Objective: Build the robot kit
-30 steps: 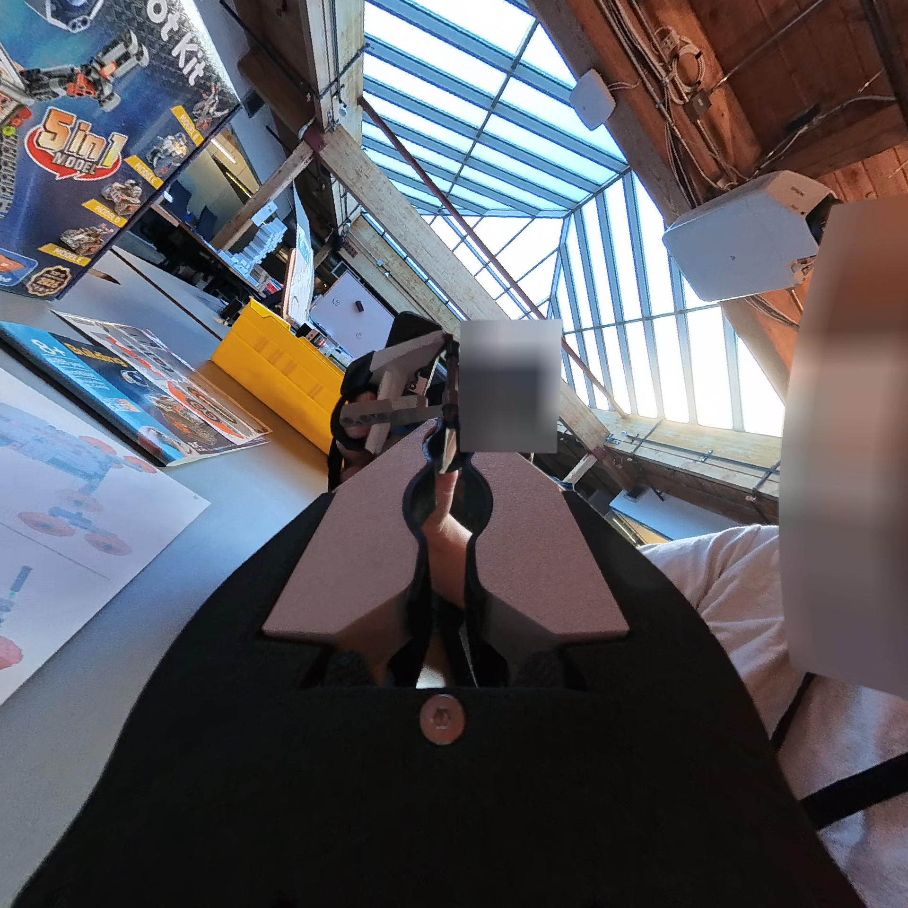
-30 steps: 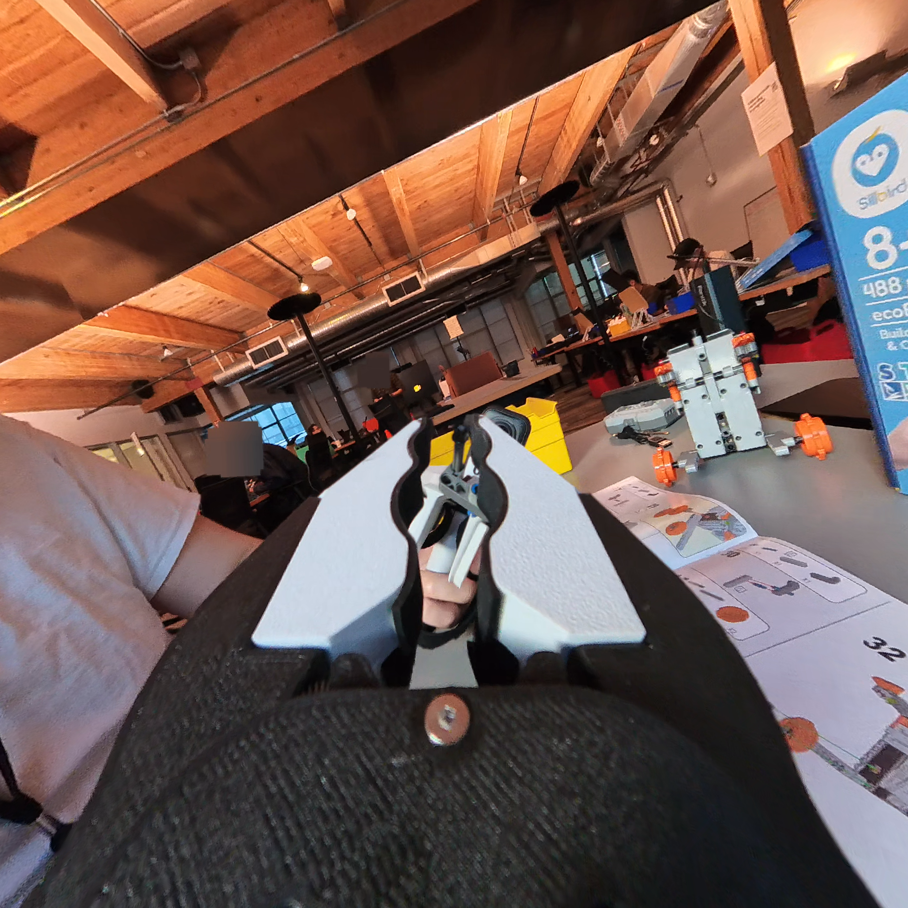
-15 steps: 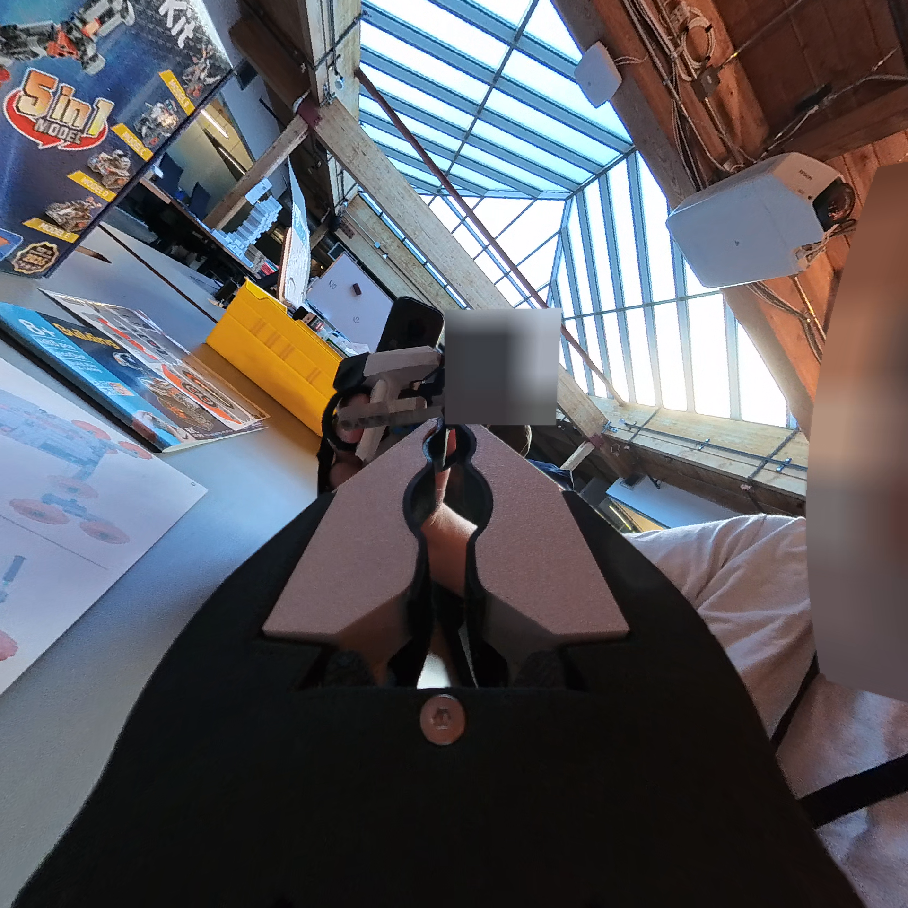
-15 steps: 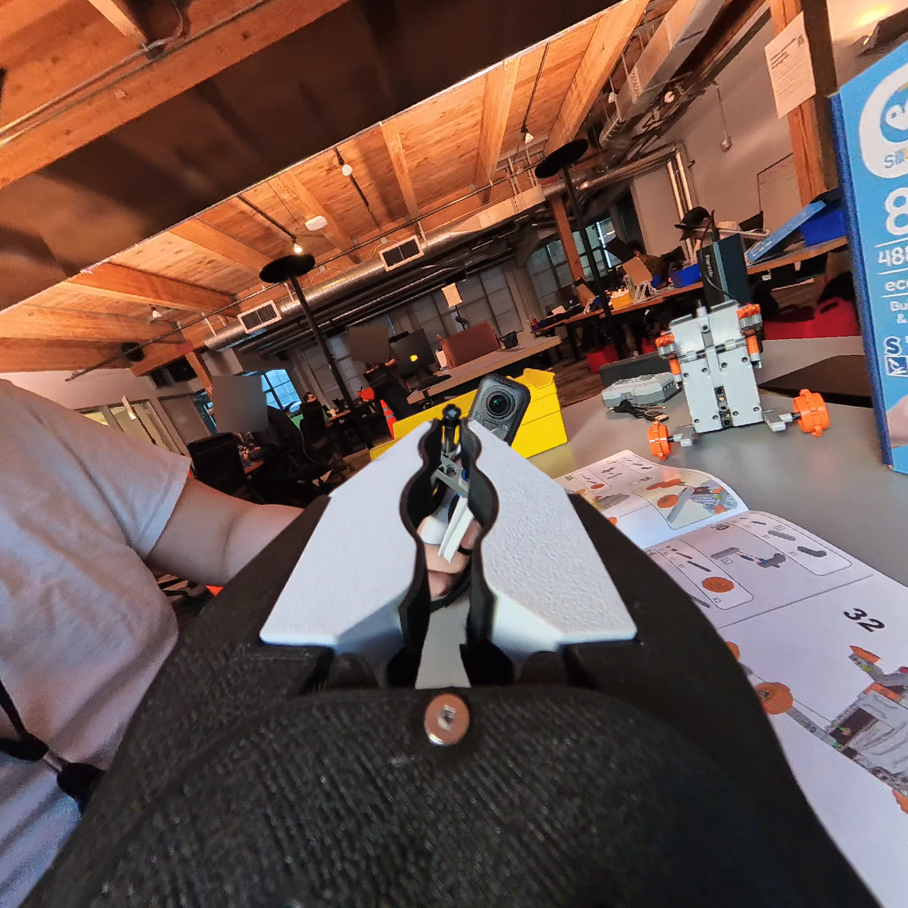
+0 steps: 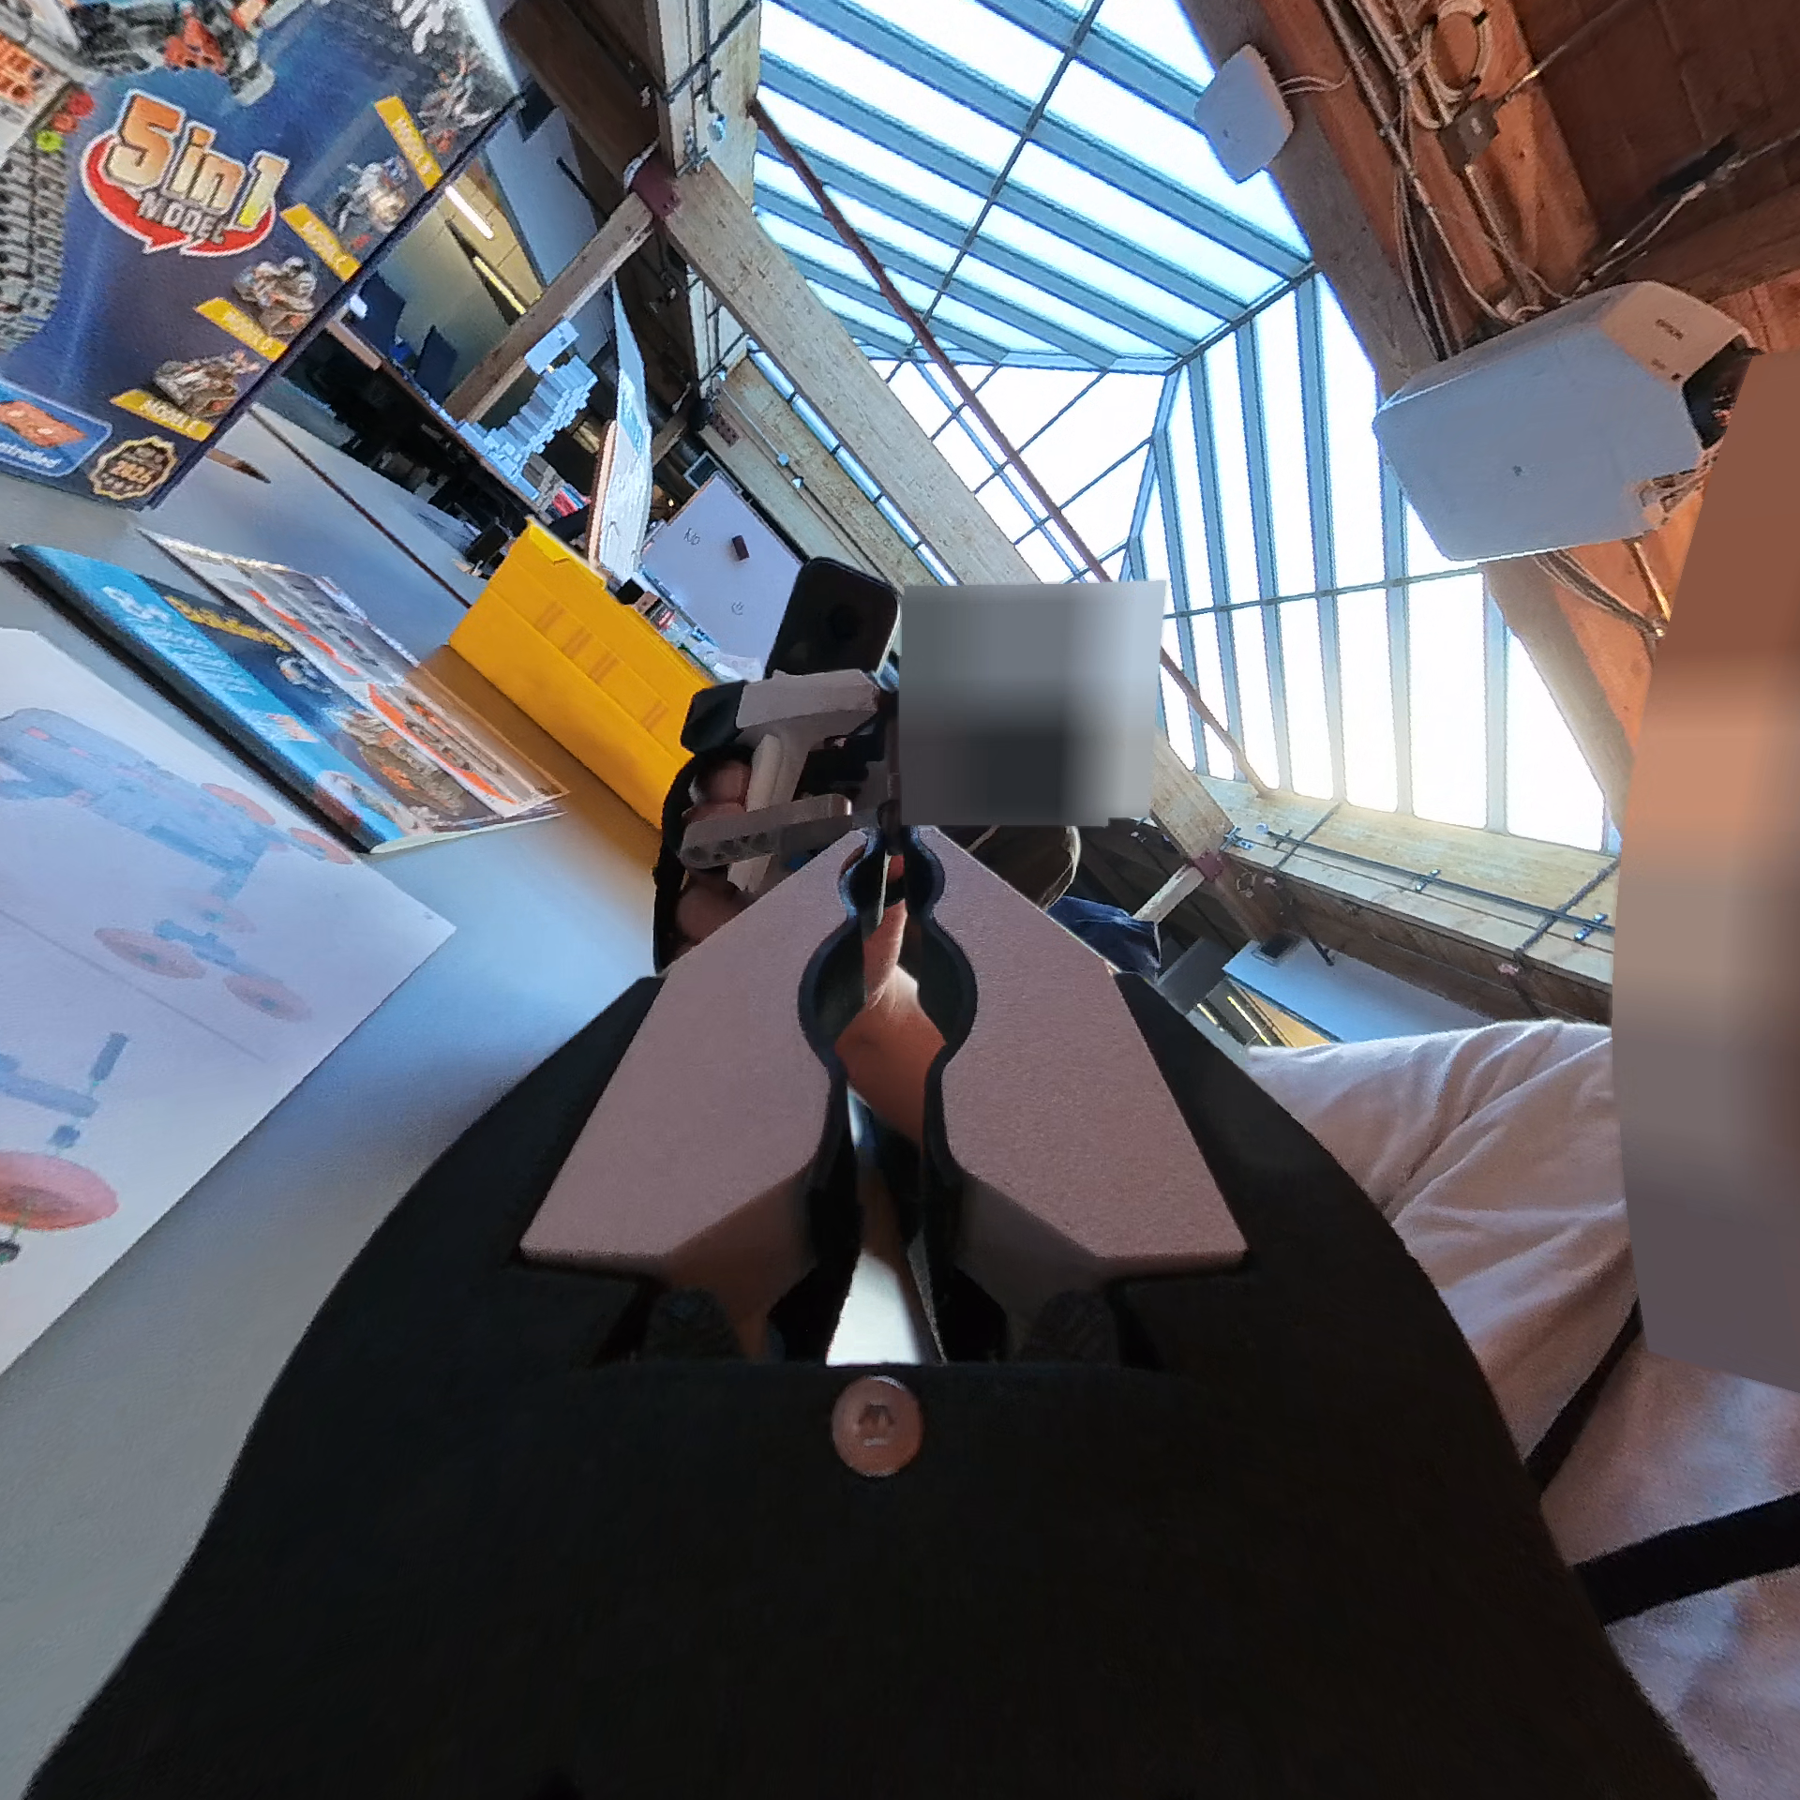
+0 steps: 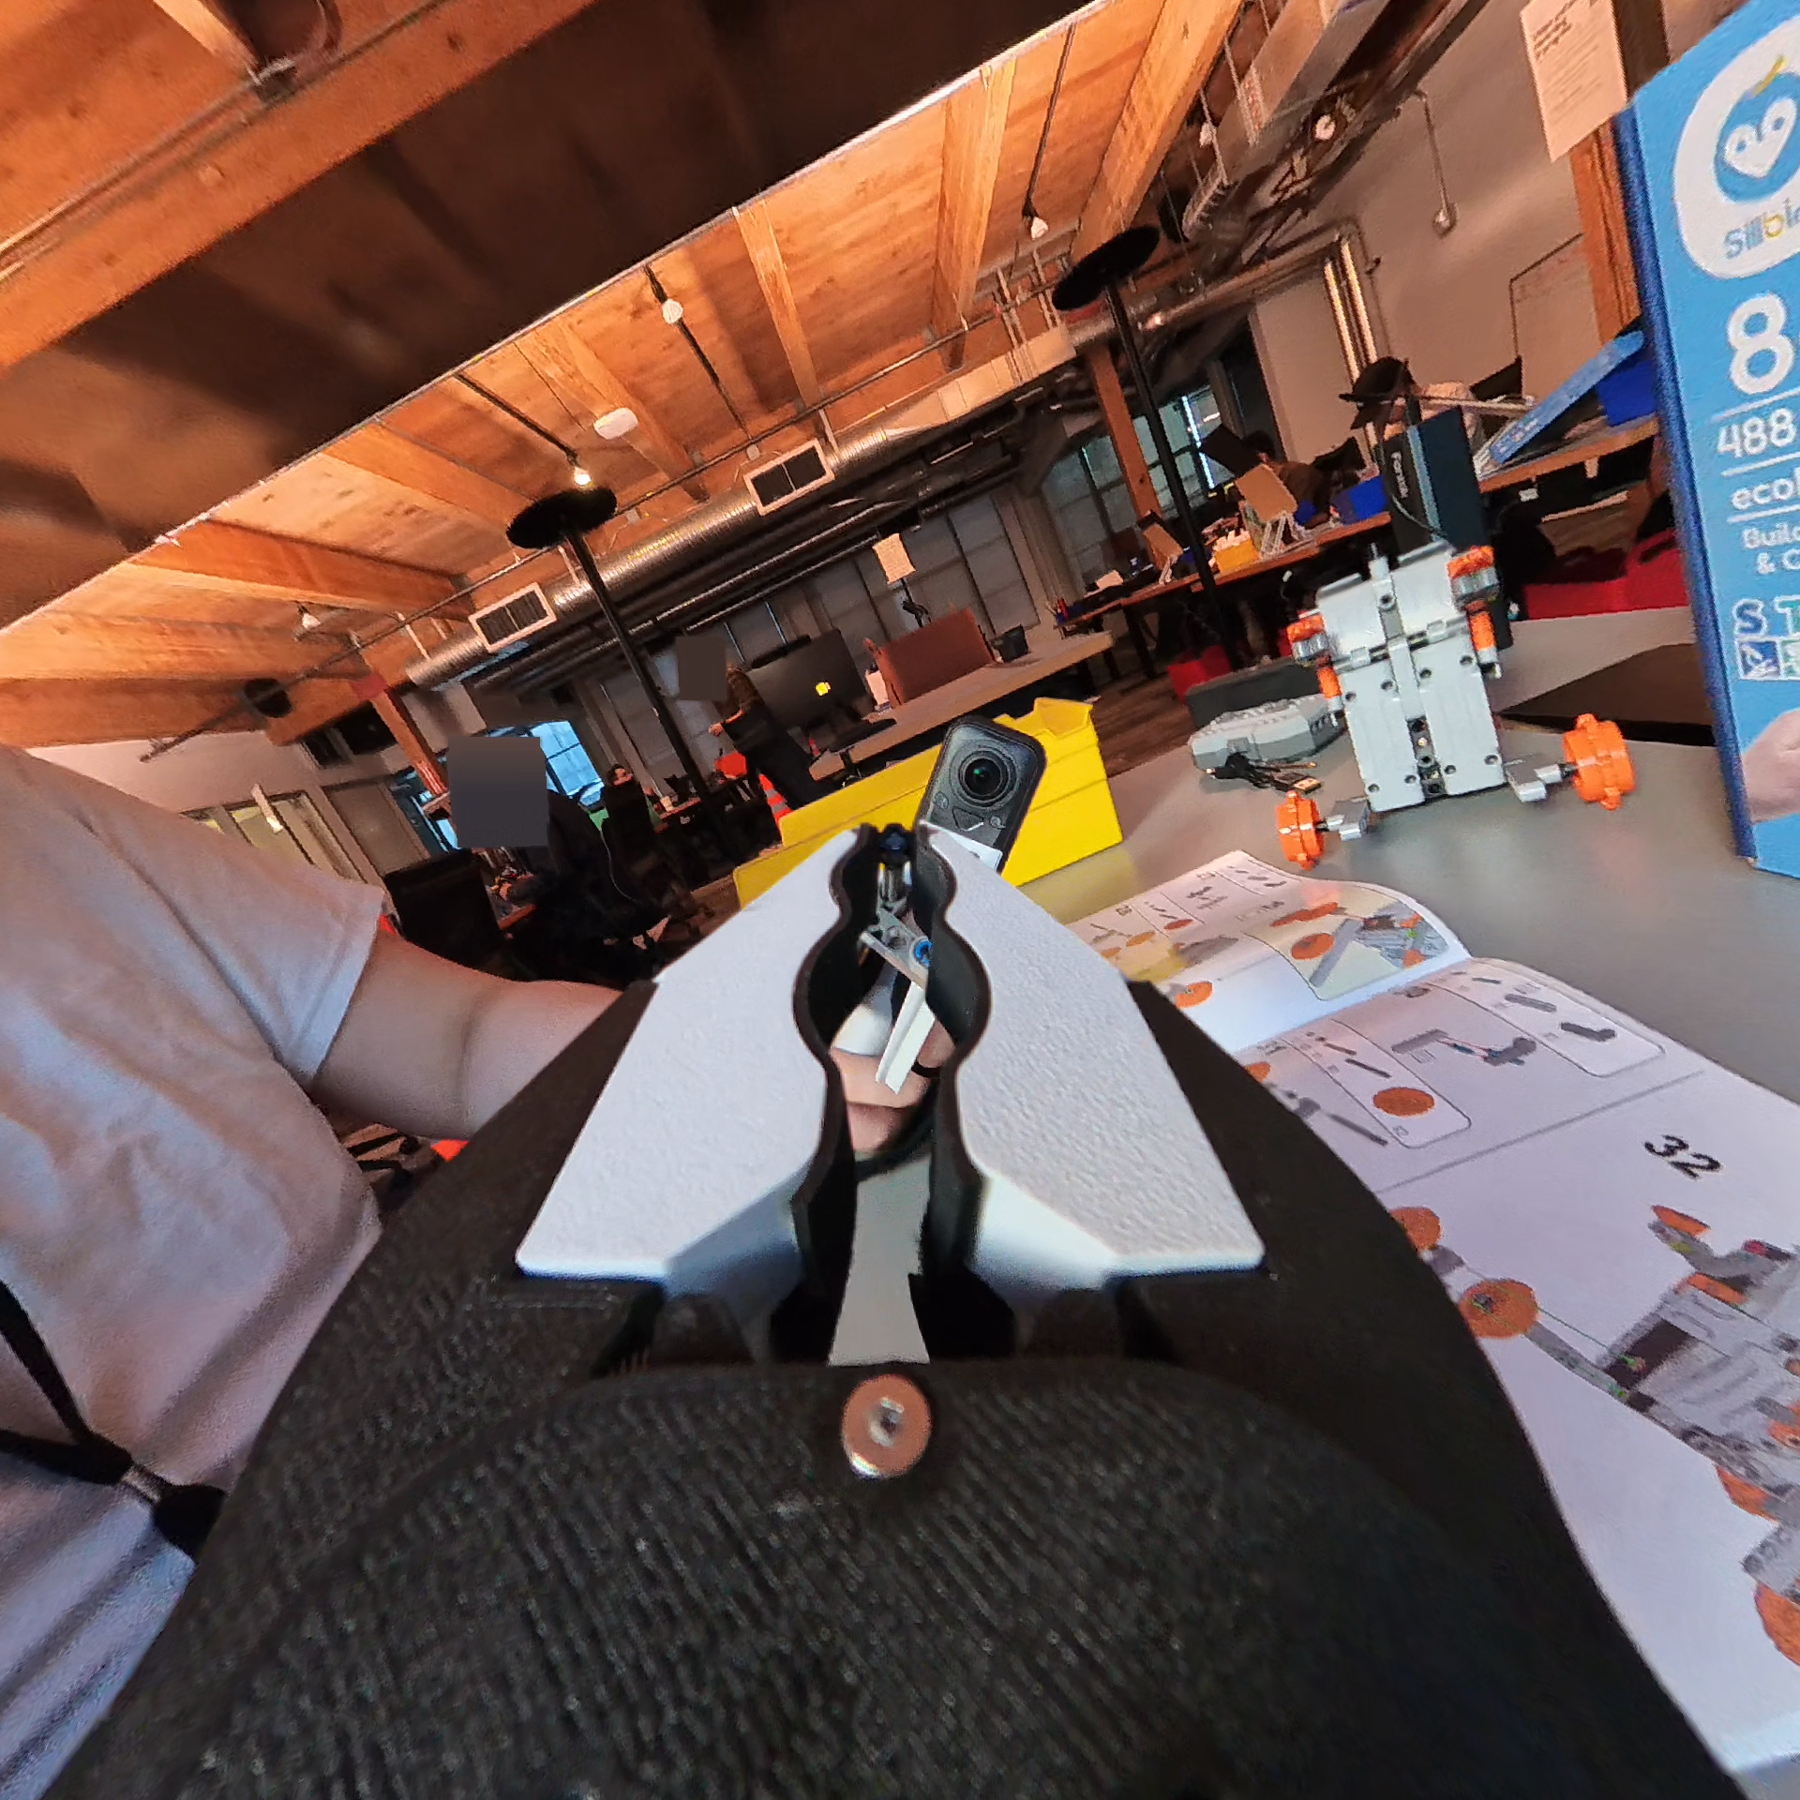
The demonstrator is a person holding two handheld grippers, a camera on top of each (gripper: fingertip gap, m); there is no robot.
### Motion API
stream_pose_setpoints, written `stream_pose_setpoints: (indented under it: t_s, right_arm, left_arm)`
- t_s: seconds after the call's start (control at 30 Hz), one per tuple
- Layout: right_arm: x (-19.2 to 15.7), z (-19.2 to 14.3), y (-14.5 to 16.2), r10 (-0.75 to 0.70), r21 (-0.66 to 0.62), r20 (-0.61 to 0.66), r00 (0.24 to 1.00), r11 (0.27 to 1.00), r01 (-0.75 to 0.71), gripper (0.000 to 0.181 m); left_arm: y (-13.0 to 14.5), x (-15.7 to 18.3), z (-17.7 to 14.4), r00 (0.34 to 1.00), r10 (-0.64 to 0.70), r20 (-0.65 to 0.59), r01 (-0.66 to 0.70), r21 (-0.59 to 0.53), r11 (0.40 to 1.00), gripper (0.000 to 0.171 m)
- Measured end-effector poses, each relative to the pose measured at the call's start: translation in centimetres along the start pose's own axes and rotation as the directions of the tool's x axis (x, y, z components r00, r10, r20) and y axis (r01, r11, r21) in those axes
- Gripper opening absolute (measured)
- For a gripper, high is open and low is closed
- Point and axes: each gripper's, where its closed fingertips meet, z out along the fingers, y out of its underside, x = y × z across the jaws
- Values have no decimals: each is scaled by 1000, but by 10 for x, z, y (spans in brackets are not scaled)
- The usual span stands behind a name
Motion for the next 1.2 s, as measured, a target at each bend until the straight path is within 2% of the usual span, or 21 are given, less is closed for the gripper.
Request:
stream_pose_setpoints:
  t_s: [0.4, 0.6, 0.77, 0.9, 1.03, 1.2]
  right_arm:
    - [11, -5, 16, 103, 31, 24, 994, 994, -104, 5]
    - [8, 0, 24, 93, -23, 25, 995, 995, -92, 5]
    - [14, -7, 19, 140, 4, 18, 990, 990, -140, 4]
    - [14, -14, 26, 120, -90, 14, 993, 989, -118, 5]
    - [15, -20, 37, 112, -198, 26, 993, 975, -104, 5]
    - [14, -21, 44, 114, -247, 29, 993, 963, -104, 5]
  left_arm:
    - [15, -18, -4, 994, -27, 105, 33, -59, 998, 0]
    - [37, -22, 5, 989, 30, 147, -1, -189, 982, 0]
    - [25, -22, 0, 989, 18, 148, -1, -119, 993, 0]
    - [16, -22, -5, 989, 10, 151, 0, -67, 998, 0]
    - [19, -25, -6, 986, -5, 164, 19, -82, 996, 0]
    - [22, -29, -9, 981, -48, 186, 67, -100, 993, 0]
